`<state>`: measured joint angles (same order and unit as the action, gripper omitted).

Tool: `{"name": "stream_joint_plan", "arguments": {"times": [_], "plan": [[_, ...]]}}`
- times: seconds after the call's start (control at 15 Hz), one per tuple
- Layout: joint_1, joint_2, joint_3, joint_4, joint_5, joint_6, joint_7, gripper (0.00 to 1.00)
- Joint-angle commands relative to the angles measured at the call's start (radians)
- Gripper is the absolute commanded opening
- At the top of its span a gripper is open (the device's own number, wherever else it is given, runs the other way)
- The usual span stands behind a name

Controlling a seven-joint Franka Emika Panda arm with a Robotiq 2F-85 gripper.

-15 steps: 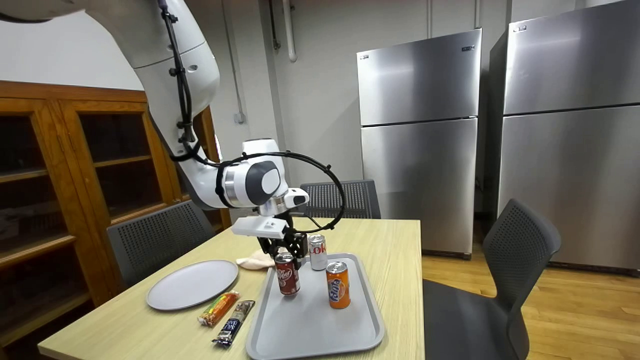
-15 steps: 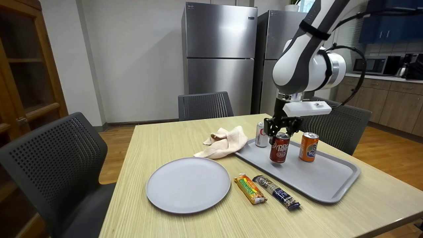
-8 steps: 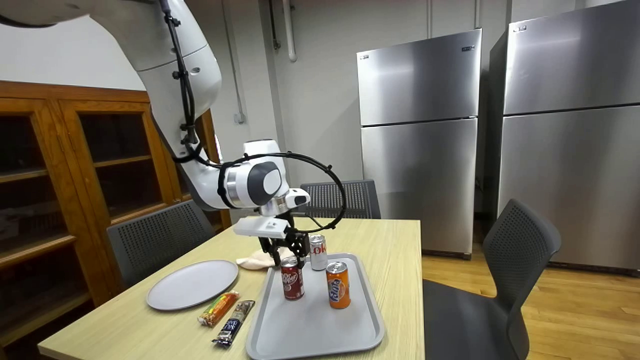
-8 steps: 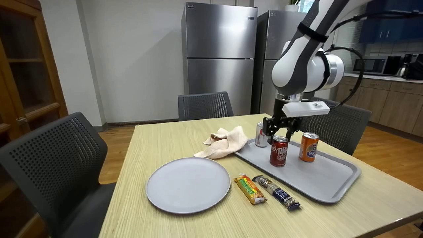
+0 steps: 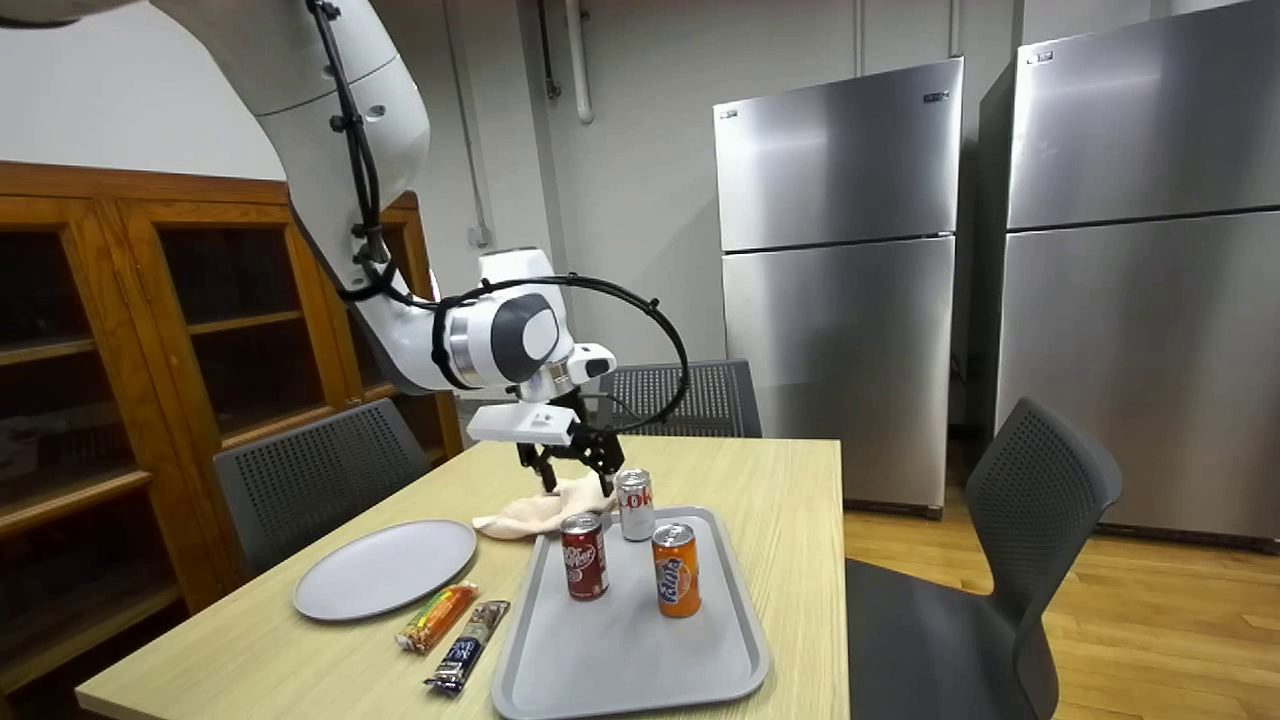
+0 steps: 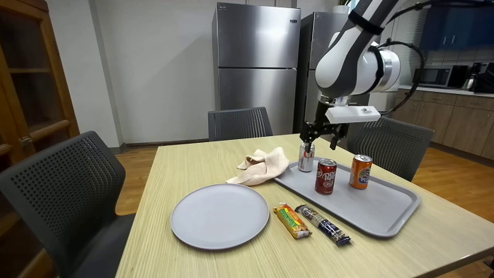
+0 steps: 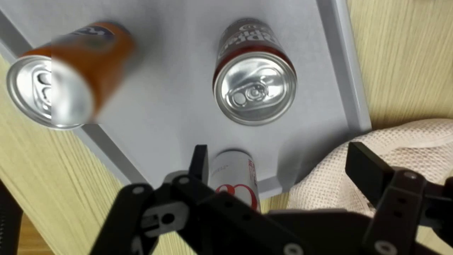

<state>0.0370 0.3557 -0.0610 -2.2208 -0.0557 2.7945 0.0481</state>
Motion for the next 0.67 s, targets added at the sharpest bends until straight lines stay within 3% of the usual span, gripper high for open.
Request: {"name": "stream_joint_plan", "arguments": {"times": [0.0,0.6], "plan": [[0.03,-0.063,-0.003,-0.019,-0.027,0.006,0.038,1.0],[0.04,-0.061,0.013,0.0,-0.013,-0.001,0.023,1.0]]}}
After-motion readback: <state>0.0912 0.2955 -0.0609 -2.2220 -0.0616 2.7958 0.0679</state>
